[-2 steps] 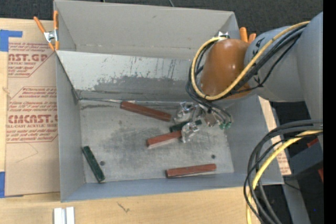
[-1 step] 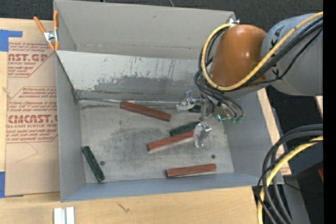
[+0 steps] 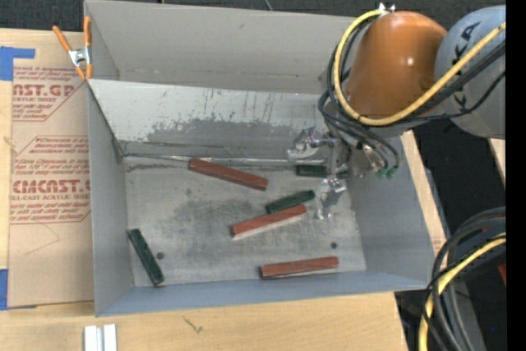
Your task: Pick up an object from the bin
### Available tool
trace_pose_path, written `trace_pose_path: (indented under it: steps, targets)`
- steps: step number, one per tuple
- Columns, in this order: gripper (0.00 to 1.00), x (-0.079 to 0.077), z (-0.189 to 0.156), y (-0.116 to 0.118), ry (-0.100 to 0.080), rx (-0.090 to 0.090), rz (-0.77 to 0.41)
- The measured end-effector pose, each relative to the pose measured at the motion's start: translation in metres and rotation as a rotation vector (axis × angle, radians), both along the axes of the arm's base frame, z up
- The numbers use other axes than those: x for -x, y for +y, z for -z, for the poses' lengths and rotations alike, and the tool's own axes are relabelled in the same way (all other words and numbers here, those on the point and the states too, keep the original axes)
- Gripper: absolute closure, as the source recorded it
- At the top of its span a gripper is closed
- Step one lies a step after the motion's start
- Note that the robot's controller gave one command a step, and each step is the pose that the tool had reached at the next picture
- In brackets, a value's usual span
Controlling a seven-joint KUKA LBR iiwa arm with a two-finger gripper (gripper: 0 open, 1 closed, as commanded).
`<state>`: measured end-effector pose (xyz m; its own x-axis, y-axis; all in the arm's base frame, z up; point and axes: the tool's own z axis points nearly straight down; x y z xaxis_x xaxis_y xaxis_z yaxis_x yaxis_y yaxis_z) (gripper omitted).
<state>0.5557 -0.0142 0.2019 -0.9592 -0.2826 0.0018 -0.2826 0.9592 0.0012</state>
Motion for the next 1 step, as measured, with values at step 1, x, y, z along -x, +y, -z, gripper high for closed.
trace_pose_path:
  steps: [1]
  targets:
    - [0.0,-0.0028,0.0116,0.0014,-0.02,0.001,-0.025]
